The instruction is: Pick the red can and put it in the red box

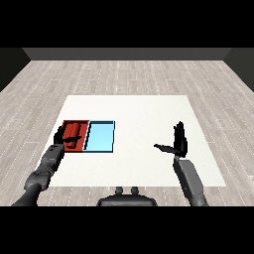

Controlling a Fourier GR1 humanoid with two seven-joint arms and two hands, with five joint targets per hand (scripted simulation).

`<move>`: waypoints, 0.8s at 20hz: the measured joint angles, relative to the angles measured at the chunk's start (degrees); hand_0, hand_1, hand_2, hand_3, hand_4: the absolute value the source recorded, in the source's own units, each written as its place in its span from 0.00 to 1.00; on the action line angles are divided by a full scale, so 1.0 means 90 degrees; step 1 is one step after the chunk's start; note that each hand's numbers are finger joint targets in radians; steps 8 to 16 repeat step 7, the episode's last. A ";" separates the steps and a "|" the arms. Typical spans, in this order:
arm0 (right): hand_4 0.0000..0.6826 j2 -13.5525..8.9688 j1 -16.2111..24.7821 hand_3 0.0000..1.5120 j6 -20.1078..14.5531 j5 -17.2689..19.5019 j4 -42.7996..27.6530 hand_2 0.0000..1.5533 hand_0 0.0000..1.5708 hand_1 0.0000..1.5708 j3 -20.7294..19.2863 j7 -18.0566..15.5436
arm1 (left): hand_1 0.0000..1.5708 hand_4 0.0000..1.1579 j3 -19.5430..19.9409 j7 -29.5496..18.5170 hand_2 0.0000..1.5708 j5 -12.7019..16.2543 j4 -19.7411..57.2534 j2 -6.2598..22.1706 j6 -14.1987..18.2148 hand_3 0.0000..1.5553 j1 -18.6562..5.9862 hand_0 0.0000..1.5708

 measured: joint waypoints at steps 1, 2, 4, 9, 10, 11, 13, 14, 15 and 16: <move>0.00 -0.0009 0.0006 0.00 0.0058 -0.0013 -0.0012 0.00 0.00 0.00 -0.0011 -0.0035 | 0.89 0.00 0.0097 -0.0187 0.82 0.0090 -0.0122 0.0036 -0.0072 0.00 -0.0008 0.89; 0.00 0.0006 0.0000 0.00 0.0087 -0.0017 -0.0044 0.00 0.00 0.00 0.0003 -0.0040 | 0.87 0.00 0.0173 -0.0378 0.79 0.0160 -0.0251 0.0031 -0.0107 0.00 -0.0035 0.87; 0.00 0.0019 0.0083 0.00 0.0156 -0.0018 -0.0174 0.00 0.00 0.00 0.0047 -0.0088 | 0.14 0.00 0.0360 -0.0839 0.00 0.0366 -0.0566 -0.0009 -0.0433 0.00 -0.0008 0.14; 0.00 0.0017 0.0107 0.00 0.0260 0.0000 -0.0243 0.00 0.00 0.00 0.0087 -0.0140 | 0.00 0.00 0.0503 -0.1491 0.00 0.0585 -0.1107 -0.0133 -0.0924 0.00 0.0168 0.00; 0.00 0.0017 0.0107 0.00 0.0260 0.0000 -0.0243 0.00 0.00 0.00 0.0087 -0.0140 | 0.00 0.00 0.0503 -0.1491 0.00 0.0585 -0.1107 -0.0133 -0.0924 0.00 0.0168 0.00; 0.00 0.0017 0.0107 0.00 0.0260 0.0000 -0.0243 0.00 0.00 0.00 0.0087 -0.0140 | 0.00 0.00 0.0503 -0.1491 0.00 0.0585 -0.1107 -0.0133 -0.0924 0.00 0.0168 0.00; 0.00 0.0017 0.0107 0.00 0.0260 0.0000 -0.0243 0.00 0.00 0.00 0.0087 -0.0140 | 0.00 0.00 0.0503 -0.1491 0.00 0.0585 -0.1107 -0.0133 -0.0924 0.00 0.0168 0.00; 0.00 0.0017 0.0107 0.00 0.0260 0.0000 -0.0243 0.00 0.00 0.00 0.0087 -0.0140 | 0.00 0.00 0.0503 -0.1491 0.00 0.0585 -0.1107 -0.0133 -0.0924 0.00 0.0168 0.00; 0.00 0.0017 0.0107 0.00 0.0260 0.0000 -0.0243 0.00 0.00 0.00 0.0087 -0.0140 | 0.00 0.00 0.0503 -0.1491 0.00 0.0585 -0.1107 -0.0133 -0.0924 0.00 0.0168 0.00; 0.00 0.0017 0.0107 0.00 0.0260 0.0000 -0.0243 0.00 0.00 0.00 0.0087 -0.0140 | 0.00 0.00 0.0503 -0.1491 0.00 0.0585 -0.1107 -0.0133 -0.0924 0.00 0.0168 0.00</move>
